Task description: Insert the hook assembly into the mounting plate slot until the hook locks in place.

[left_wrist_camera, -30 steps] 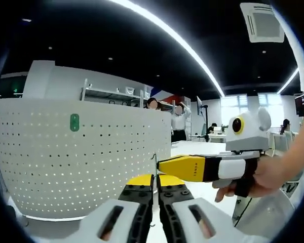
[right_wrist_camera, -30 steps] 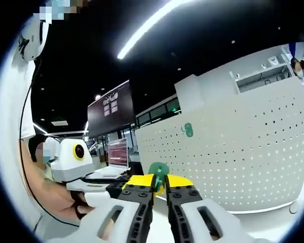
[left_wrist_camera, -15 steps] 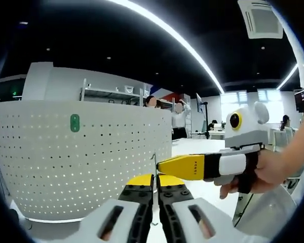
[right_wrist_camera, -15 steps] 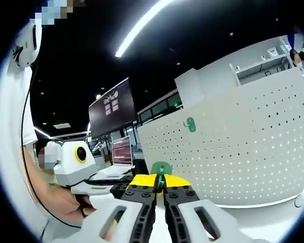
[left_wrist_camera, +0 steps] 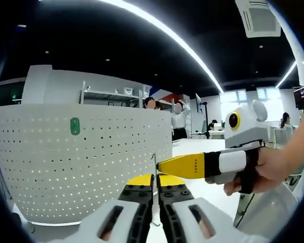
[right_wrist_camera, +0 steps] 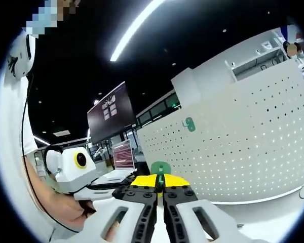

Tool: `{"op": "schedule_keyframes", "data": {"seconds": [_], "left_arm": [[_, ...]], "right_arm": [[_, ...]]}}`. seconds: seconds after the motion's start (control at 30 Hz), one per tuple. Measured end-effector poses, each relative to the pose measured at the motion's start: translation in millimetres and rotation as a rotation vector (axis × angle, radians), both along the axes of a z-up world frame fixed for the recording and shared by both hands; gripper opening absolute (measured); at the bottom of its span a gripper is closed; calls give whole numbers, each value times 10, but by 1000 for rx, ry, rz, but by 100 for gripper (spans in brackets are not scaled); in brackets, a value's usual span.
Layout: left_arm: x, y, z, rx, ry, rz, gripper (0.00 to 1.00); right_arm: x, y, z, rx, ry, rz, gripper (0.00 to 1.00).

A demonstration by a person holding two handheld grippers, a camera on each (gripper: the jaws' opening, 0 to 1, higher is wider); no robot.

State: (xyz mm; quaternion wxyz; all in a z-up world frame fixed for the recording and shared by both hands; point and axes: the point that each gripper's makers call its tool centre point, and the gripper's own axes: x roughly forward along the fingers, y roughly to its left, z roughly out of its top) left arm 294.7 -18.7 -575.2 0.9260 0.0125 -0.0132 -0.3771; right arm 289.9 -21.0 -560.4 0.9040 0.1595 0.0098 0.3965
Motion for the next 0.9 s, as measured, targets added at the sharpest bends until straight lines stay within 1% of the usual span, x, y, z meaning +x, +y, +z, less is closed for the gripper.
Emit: {"op": "schedule_keyframes", "data": {"seconds": [0.1, 0.17, 0.2, 0.23, 0.27, 0.3, 0.33, 0.37, 0.43, 0.5, 0.53, 0.57, 0.63, 0.7, 0.9], "left_arm": [[5, 10, -2, 9, -7, 5, 3], [11, 15, -14, 15, -1, 4, 5], [11, 13, -41, 34, 3, 1, 7], [22, 40, -112, 82, 17, 14, 11], [24, 32, -169, 84, 49, 11, 20], [18, 27, -194, 59, 81, 7, 26], [28, 39, -213, 43, 98, 9, 32], [32, 45, -212, 50, 86, 11, 36], [29, 43, -218, 47, 85, 10, 44], [50, 48, -254, 36, 114, 20, 59], [73, 83, -277, 35, 128, 46, 64], [86, 95, -281, 35, 130, 52, 70], [104, 105, -300, 15, 151, 53, 77], [103, 115, -302, 15, 150, 57, 78], [95, 122, -320, 25, 151, 59, 78]], "right_arm": [[1, 12, 3, -5, -2, 2, 0], [-5, 24, 2, -14, -5, 5, 0], [-10, 27, 7, -12, -7, 6, 0], [-2, 23, 3, -12, -5, 5, 0], [-1, 16, 6, -9, -5, 2, 0], [3, 14, 13, -6, -4, 3, 0], [2, 14, 14, -5, -3, 4, 0], [10, 10, 15, -8, -4, 1, 0], [7, 7, 26, 3, -2, 4, 0], [9, 6, 28, 3, -2, 3, 0], [6, 7, 26, 3, -1, 4, 0], [8, 9, 22, 4, 2, 5, 0], [4, 9, 15, 14, 12, 8, 0], [5, 2, 5, 20, 17, 7, 0], [10, 10, -15, 25, 33, 9, 0]]}}
